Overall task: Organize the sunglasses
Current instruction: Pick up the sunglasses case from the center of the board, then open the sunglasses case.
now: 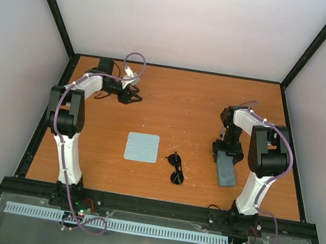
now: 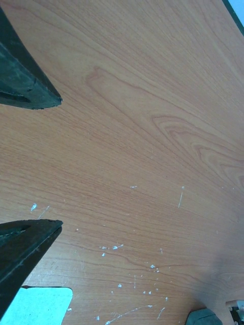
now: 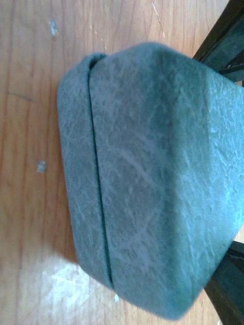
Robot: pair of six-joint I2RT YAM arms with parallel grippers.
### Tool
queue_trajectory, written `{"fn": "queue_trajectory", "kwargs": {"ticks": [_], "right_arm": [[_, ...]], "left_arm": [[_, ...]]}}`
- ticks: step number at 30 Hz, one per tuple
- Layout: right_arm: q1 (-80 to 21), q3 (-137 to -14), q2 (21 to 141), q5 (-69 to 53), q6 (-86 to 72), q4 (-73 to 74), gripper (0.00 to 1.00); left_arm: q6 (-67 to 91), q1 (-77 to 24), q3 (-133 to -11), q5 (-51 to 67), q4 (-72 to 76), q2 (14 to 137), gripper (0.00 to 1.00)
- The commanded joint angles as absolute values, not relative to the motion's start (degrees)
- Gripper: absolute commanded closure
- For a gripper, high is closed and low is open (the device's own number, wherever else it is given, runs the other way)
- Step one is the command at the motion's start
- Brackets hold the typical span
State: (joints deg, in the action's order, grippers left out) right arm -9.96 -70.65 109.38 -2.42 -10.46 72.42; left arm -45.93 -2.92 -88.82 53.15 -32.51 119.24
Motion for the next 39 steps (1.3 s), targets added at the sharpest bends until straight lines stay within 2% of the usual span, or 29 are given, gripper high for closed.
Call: {"fn": "queue_trajectory", "kwargs": {"ticks": [1, 4, 11, 15, 21, 24, 26, 28, 33, 39], "right_arm": [[-10.1, -71.6, 110.3, -2.9, -10.4, 73.0, 0.29], [-10.0, -72.7, 110.0, -2.2, -10.4, 73.7, 0.45], [-10.1, -79.9, 108.5, -5.7, -10.0, 73.8, 0.68], [-10.1, -86.1, 107.8, -15.7, -9.3, 68.4, 0.7], [-10.9, -91.9, 109.3, -46.7, -14.5, 47.1, 0.7], [-12.8, -95.6, 112.1, -55.2, -18.9, 37.7, 0.7], [-14.1, -98.6, 114.6, -58.6, -21.0, 34.5, 0.7], [-16.1, -102.1, 117.0, -60.8, -21.8, 33.2, 0.7], [-17.9, -108.7, 121.0, -64.4, -23.8, 31.3, 0.71], [-18.4, -109.1, 120.3, -67.1, -24.3, 29.8, 0.71]], "left_arm": [[-45.6, -3.2, -89.3, 54.1, -31.2, 117.3, 0.4], [-45.6, -3.2, -89.5, 54.3, -31.2, 117.2, 0.4], [-44.2, -3.4, -91.1, 57.6, -31.3, 117.1, 0.4], [-41.6, -4.9, -92.9, 61.6, -31.4, 116.9, 0.4], [-32.8, -6.9, -95.4, 72.4, -29.6, 115.3, 0.39], [-30.5, -8.3, -96.2, 75.2, -30.1, 114.4, 0.33], [-30.2, -9.4, -96.6, 75.5, -30.8, 113.8, 0.23], [-29.2, -10.1, -96.5, 75.5, -30.9, 113.2, 0.2], [-28.8, -11.9, -95.3, 73.1, -30.6, 111.7, 0.19], [-28.2, -13.5, -93.4, 69.5, -28.3, 110.8, 0.21]]}}
